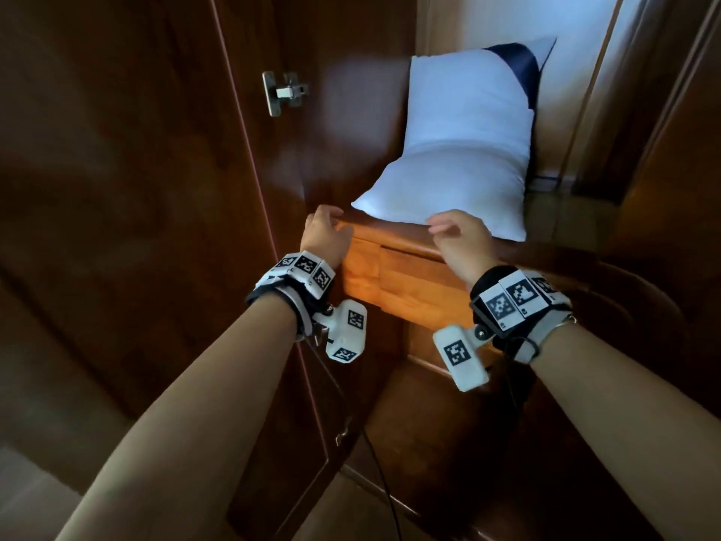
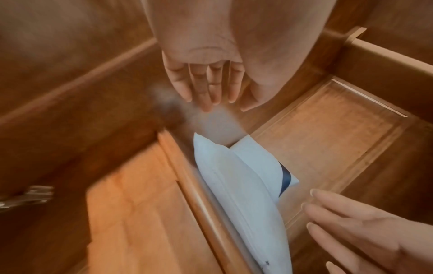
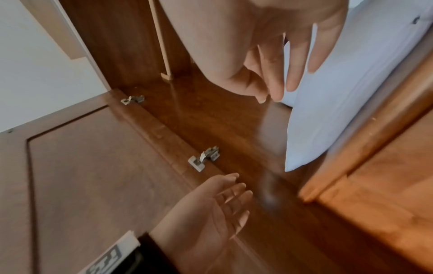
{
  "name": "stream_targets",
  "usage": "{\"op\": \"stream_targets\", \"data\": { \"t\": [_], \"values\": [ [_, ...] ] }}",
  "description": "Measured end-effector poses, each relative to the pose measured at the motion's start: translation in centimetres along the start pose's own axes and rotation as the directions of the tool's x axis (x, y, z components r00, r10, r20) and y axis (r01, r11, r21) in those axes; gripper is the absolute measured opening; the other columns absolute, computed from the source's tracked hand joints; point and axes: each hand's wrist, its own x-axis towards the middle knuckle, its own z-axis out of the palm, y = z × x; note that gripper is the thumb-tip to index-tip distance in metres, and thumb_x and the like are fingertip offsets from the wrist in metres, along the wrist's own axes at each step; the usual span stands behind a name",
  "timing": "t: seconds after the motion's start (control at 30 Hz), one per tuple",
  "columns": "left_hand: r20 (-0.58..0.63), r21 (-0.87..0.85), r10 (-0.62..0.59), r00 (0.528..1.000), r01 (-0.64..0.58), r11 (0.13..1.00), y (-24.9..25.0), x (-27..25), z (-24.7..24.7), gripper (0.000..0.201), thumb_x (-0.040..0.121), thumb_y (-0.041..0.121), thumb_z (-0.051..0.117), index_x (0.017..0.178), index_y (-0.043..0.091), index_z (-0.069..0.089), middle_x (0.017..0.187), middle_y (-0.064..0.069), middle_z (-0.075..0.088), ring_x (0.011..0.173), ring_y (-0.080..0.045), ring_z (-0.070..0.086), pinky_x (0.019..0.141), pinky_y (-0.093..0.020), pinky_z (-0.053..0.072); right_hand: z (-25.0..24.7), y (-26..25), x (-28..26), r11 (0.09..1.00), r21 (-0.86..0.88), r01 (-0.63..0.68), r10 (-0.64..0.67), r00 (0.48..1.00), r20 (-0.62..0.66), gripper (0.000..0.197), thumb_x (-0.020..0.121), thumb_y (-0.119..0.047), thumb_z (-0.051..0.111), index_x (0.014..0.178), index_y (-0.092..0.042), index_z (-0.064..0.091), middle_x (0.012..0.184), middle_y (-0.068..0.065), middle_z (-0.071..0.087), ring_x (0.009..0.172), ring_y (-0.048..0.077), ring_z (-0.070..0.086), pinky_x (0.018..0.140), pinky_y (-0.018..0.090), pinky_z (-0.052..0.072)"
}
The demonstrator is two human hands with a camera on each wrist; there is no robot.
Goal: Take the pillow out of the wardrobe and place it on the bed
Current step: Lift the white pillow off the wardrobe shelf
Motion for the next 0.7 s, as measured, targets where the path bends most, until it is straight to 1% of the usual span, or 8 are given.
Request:
{"op": "stream_targets", "data": {
  "t": [0.13, 0.27, 0.37, 0.47, 0.57, 0.6, 0.63, 0.7],
  "values": [
    [0.065, -0.058, 0.051, 0.997, -0.047, 0.997, 1.4, 6.5, 3.1, 0.040, 0.089, 0.018, 0.054, 0.128, 0.009, 0.052, 0.132, -0.013, 0.050, 0.118, -0.025, 0.053, 0.099, -0.028, 0.039, 0.2, 0.4, 6.7, 0.997, -0.008, -0.074, 0.072, 0.981, -0.177, 0.030, 0.081, -0.005, 0.051, 0.105, -0.013, 0.068, 0.104, 0.004, 0.065, 0.103, 0.022, 0.060, 0.093, 0.029, 0.046],
    [0.091, -0.116, 0.105, 0.990, -0.094, 0.989, 3.3, 12.7, 5.6, 0.043, 0.088, 0.023, 0.058, 0.128, 0.007, 0.053, 0.132, -0.014, 0.051, 0.120, -0.027, 0.053, 0.104, -0.032, 0.040, -1.4, 0.9, 12.9, 0.980, -0.048, -0.193, 0.168, 0.934, -0.314, 0.031, 0.084, -0.011, 0.054, 0.113, -0.009, 0.065, 0.124, 0.012, 0.062, 0.116, 0.028, 0.057, 0.098, 0.028, 0.042],
    [0.128, -0.101, 0.091, 0.988, -0.078, 0.992, 4.3, 16.3, 7.5, 0.051, 0.086, 0.033, 0.059, 0.132, 0.013, 0.049, 0.137, -0.012, 0.048, 0.125, -0.029, 0.049, 0.106, -0.035, 0.038, -3.1, 2.1, 16.1, 0.937, -0.127, -0.327, 0.251, 0.878, -0.409, 0.039, 0.084, -0.019, 0.054, 0.122, -0.013, 0.059, 0.134, 0.014, 0.053, 0.122, 0.033, 0.052, 0.103, 0.036, 0.042],
    [0.232, -0.040, -0.019, 0.973, 0.030, 0.999, 5.0, 18.6, 9.4, 0.069, 0.083, 0.047, 0.058, 0.143, 0.020, 0.035, 0.146, -0.009, 0.038, 0.132, -0.033, 0.042, 0.108, -0.043, 0.037, -4.1, 3.3, 18.1, 0.874, -0.105, -0.475, 0.395, 0.819, -0.417, 0.061, 0.079, -0.027, 0.059, 0.137, -0.014, 0.042, 0.143, 0.016, 0.040, 0.126, 0.036, 0.046, 0.104, 0.044, 0.042],
    [0.357, -0.011, -0.155, 0.921, 0.170, 0.985, 4.8, 20.2, 11.0, 0.090, 0.077, 0.059, 0.059, 0.148, 0.020, 0.019, 0.148, -0.012, 0.037, 0.130, -0.037, 0.044, 0.106, -0.047, 0.040, -4.2, 5.0, 19.3, 0.799, -0.028, -0.601, 0.556, 0.755, -0.349, 0.113, 0.056, -0.058, 0.067, 0.149, -0.015, 0.018, 0.152, 0.011, 0.032, 0.135, 0.033, 0.039, 0.109, 0.046, 0.037],
    [0.389, -0.016, -0.175, 0.904, 0.196, 0.980, 4.5, 20.5, 11.4, 0.094, 0.076, 0.061, 0.060, 0.148, 0.018, 0.016, 0.146, -0.013, 0.040, 0.128, -0.038, 0.047, 0.103, -0.045, 0.041, -4.1, 5.3, 19.3, 0.791, -0.001, -0.611, 0.580, 0.751, -0.316, 0.119, 0.055, -0.061, 0.070, 0.148, -0.011, 0.018, 0.151, 0.009, 0.035, 0.134, 0.030, 0.040, 0.110, 0.045, 0.037],
    [0.411, -0.029, -0.187, 0.892, 0.218, 0.976, 4.3, 20.7, 11.7, 0.096, 0.077, 0.060, 0.061, 0.148, 0.016, 0.013, 0.143, -0.014, 0.043, 0.126, -0.037, 0.049, 0.099, -0.042, 0.043, -3.9, 5.5, 19.3, 0.792, 0.046, -0.608, 0.596, 0.756, -0.271, 0.108, 0.062, -0.057, 0.073, 0.145, -0.006, 0.025, 0.145, 0.008, 0.041, 0.130, 0.027, 0.044, 0.109, 0.043, 0.038],
    [0.426, -0.065, -0.218, 0.878, 0.270, 0.961, 4.0, 20.9, 12.0, 0.097, 0.079, 0.059, 0.062, 0.148, 0.012, 0.011, 0.140, -0.014, 0.047, 0.123, -0.035, 0.052, 0.093, -0.038, 0.043, -3.4, 5.4, 19.0, 0.788, 0.202, -0.582, 0.611, 0.780, -0.135, 0.053, 0.079, -0.034, 0.072, 0.120, -0.006, 0.054, 0.123, 0.006, 0.056, 0.112, 0.023, 0.056, 0.103, 0.040, 0.044]
  ]
}}
